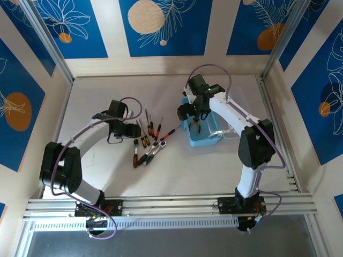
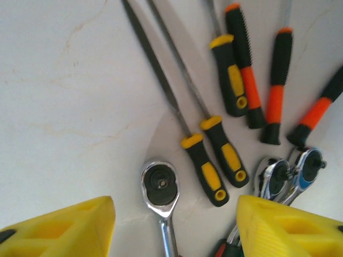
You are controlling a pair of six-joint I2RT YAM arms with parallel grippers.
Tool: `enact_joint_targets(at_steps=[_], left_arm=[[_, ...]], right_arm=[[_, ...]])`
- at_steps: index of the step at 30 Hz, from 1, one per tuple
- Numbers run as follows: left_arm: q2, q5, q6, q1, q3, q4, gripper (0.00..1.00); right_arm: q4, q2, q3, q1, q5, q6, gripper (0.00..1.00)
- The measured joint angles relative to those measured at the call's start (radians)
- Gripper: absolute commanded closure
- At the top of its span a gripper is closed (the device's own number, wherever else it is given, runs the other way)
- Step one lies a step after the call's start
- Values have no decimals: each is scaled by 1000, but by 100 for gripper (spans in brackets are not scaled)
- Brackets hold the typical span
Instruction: Pack the tool kit
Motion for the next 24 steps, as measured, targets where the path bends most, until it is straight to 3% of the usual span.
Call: enact_joint_targets(at_steps=[5, 13, 19, 24], left_arm=[[5, -6, -5, -5, -61, -5, 52], [78, -15, -6, -46, -74, 7, 54], [131, -45, -18, -54, -72, 19, 65], [150, -74, -30, -55, -55, 3, 84]], right_arm=[[11, -81, -27, 20, -31, 1, 1], [16, -90, -96, 27, -52, 8, 1], [20, -90, -100, 27, -52, 12, 1], [23, -90, -102, 27, -52, 12, 1]])
